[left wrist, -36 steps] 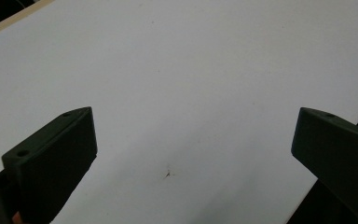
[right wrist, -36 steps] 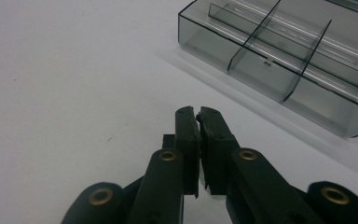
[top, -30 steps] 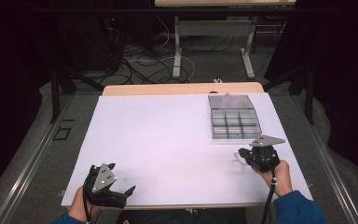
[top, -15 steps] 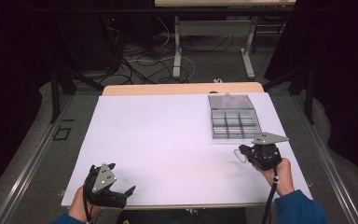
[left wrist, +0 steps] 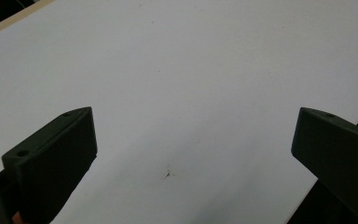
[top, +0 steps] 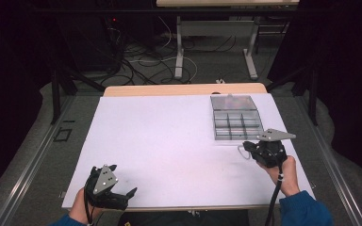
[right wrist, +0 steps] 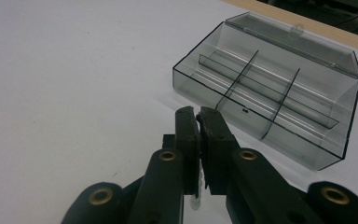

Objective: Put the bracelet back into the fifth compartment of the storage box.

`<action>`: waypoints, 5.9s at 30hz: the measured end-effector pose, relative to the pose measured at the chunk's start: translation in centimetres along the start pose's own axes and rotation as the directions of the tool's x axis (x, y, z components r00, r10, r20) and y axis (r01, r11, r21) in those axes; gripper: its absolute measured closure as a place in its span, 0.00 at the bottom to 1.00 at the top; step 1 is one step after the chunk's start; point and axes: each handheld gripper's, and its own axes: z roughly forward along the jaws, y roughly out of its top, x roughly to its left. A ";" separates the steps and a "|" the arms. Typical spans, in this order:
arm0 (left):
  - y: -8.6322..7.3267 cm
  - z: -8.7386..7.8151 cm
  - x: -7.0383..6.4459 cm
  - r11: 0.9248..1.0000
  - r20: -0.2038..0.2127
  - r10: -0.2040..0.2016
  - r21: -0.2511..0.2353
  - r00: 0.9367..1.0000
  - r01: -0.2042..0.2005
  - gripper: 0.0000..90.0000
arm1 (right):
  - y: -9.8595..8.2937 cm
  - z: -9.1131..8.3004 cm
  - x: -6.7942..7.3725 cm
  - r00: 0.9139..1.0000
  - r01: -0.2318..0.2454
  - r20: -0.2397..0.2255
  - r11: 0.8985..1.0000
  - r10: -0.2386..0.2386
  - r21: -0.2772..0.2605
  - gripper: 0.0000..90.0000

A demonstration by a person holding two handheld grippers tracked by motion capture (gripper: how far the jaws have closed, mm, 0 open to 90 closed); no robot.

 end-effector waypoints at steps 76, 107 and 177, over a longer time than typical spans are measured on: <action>0.0 0.1 -0.1 1.000 0.008 0.001 0.004 1.000 -0.001 0.00 | 4.0 3.2 -3.8 0.993 -0.065 0.091 0.994 0.073 -0.087 0.96; 0.0 0.2 -0.1 1.000 0.011 0.006 0.013 1.000 -0.007 0.00 | 4.2 5.4 -4.7 0.991 -0.070 0.109 0.993 0.080 -0.093 0.96; 0.0 0.2 -0.1 1.000 0.018 0.006 0.010 1.000 -0.007 0.00 | 1.9 10.3 -4.5 0.992 -0.085 0.103 0.993 0.076 0.082 0.96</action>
